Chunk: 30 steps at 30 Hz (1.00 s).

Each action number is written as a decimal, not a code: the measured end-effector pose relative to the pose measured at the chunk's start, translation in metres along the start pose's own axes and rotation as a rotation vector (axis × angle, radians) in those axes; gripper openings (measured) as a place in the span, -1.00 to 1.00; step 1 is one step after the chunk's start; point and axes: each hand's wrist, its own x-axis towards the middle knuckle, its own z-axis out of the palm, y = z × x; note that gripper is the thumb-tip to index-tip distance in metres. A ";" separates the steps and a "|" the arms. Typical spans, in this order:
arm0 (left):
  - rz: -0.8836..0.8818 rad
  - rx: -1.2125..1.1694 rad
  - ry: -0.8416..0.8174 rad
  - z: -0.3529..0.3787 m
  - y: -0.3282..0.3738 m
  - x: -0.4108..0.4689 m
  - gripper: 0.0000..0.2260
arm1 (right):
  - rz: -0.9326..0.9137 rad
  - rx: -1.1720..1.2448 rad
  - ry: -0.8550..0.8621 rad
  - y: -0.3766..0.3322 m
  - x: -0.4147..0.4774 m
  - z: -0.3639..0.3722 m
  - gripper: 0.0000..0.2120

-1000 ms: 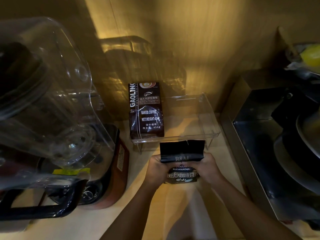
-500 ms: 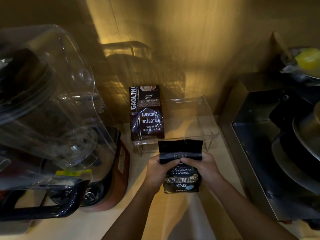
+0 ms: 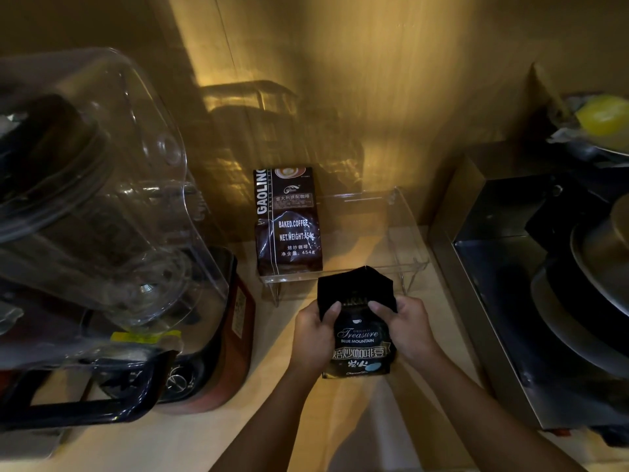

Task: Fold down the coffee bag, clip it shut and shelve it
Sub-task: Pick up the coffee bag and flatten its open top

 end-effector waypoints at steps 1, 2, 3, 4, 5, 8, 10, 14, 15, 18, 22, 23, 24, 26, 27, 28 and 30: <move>-0.002 -0.013 -0.011 -0.001 0.001 -0.001 -0.84 | 0.015 0.066 -0.011 0.000 -0.002 -0.001 -0.79; -0.013 -0.035 -0.020 -0.003 0.001 -0.001 -0.84 | 0.033 0.131 -0.025 0.000 -0.005 -0.001 -0.80; -0.031 -0.061 -0.027 -0.004 0.002 -0.001 -0.84 | 0.048 0.186 -0.036 0.000 -0.008 -0.001 -0.81; -0.049 -0.086 -0.025 -0.005 0.002 -0.002 -0.85 | 0.055 0.223 -0.035 0.001 -0.009 -0.001 -0.82; -0.062 -0.106 -0.014 -0.006 0.002 -0.002 -0.86 | 0.055 0.256 -0.024 0.001 -0.010 -0.002 -0.84; -0.076 -0.153 0.049 -0.004 0.004 -0.003 -0.90 | 0.067 0.353 0.004 -0.002 -0.011 -0.003 -0.89; -0.099 -0.203 0.113 -0.002 0.006 -0.004 -0.94 | 0.082 0.392 0.009 -0.003 -0.012 -0.002 -0.93; -0.162 -0.343 0.113 -0.002 0.009 -0.001 -0.85 | 0.102 0.407 0.046 -0.003 -0.007 0.000 -0.76; -0.174 -0.370 0.111 -0.003 0.010 -0.001 -0.83 | 0.105 0.401 0.046 -0.004 -0.005 0.001 -0.74; -0.169 -0.374 0.119 -0.002 0.013 0.000 -0.78 | 0.107 0.400 0.025 -0.007 -0.003 0.001 -0.82; -0.156 -0.318 0.144 0.000 0.012 -0.002 -0.77 | 0.098 0.342 0.001 -0.006 0.000 -0.008 -0.77; -0.138 -0.261 0.152 -0.001 0.011 -0.002 -0.77 | 0.093 0.307 0.008 -0.006 0.000 -0.011 -0.74; -0.118 -0.216 0.149 -0.002 0.010 -0.003 -0.78 | 0.085 0.279 0.026 -0.005 0.001 -0.014 -0.71; -0.081 -0.199 0.144 -0.004 0.011 -0.005 -0.83 | 0.050 0.240 0.080 -0.002 0.003 -0.019 -0.70; -0.058 -0.216 0.160 -0.004 0.012 -0.005 -0.83 | 0.030 0.229 0.110 -0.002 0.004 -0.020 -0.72; -0.033 -0.236 0.185 -0.005 0.013 -0.005 -0.79 | 0.012 0.226 0.136 -0.001 0.005 -0.021 -0.74; 0.015 -0.254 0.207 -0.006 0.014 -0.004 -0.73 | -0.034 0.221 0.148 -0.001 0.006 -0.020 -0.73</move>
